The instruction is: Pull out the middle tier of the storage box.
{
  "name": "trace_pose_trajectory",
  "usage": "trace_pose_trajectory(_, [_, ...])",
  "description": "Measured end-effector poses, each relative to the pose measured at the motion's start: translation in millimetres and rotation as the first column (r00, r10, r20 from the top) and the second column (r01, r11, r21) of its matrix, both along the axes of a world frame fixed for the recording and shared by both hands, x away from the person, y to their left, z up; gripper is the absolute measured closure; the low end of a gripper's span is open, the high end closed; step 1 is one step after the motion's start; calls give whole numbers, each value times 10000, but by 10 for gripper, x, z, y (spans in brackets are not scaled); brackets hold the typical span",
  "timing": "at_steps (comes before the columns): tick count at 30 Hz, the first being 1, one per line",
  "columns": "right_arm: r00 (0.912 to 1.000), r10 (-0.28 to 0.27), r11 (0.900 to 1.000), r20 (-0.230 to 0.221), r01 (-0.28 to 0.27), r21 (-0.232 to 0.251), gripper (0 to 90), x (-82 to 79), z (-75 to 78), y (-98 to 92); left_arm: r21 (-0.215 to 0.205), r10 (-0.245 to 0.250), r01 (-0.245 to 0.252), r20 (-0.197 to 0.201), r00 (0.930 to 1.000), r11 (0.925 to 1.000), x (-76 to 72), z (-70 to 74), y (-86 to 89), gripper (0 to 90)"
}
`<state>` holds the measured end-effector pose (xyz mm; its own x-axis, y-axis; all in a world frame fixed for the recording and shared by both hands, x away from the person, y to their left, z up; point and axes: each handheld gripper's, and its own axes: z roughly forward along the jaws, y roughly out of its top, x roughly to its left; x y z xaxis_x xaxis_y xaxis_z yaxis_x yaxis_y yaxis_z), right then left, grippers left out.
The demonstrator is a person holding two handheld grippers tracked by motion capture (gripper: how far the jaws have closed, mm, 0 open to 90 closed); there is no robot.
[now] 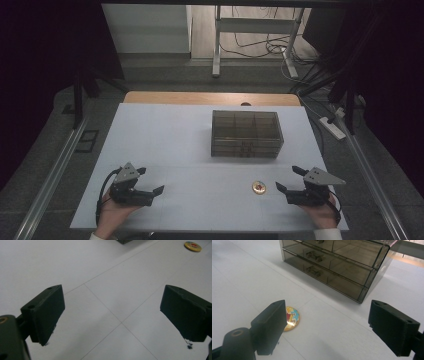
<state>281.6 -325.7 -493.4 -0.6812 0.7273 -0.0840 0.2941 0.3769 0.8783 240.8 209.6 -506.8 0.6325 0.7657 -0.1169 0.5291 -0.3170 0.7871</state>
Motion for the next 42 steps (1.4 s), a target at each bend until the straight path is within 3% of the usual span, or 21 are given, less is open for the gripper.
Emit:
trace_pose_trajectory(7, [9988, -392, 9992, -277, 391, -24, 166, 4, -50, 4, 86, 4, -4, -40, 10000, 10000, 28, -6, -46, 65])
trace_pose_trajectory(15, [9996, -178, 9995, -212, 183, 259, 166, -13, -34, 2, 253, 125, -122, -108, 9999, 9996, 75, -52, -51, 65])
trace_pose_trajectory(20, [9997, -92, 9994, -216, 99, 318, 168, -27, -51, 61, 149, 303, -304, 17, 9995, 9994, 55, -46, -27, 65])
trace_pose_trajectory(25, [9997, 135, 9999, -215, -137, -86, 169, -31, -63, 183, 423, 148, -154, 135, 9998, 9990, 34, -53, -58, 67])
trace_pose_trajectory(29, [9994, 252, 9996, -245, -254, -89, 169, -45, -77, 260, 272, 107, -110, 97, 9999, 9996, 38, -73, -55, 67])
trace_pose_trajectory(34, [9995, 178, 9998, -275, -181, -109, 170, -23, -118, 304, 373, 124, -128, 94, 9999, 9992, 58, -84, -56, 67])
trace_pose_trajectory(39, [9999, 101, 9996, -118, -98, 269, 190, -51, -94, 324, 408, 132, -135, 63, 9999, 9991, 69, -88, -65, 67])
trace_pose_trajectory(42, [9999, 150, 9996, -80, -148, 240, 190, -73, -85, 372, 372, 155, -159, 110, 9998, 9992, 62, -74, -57, 67])
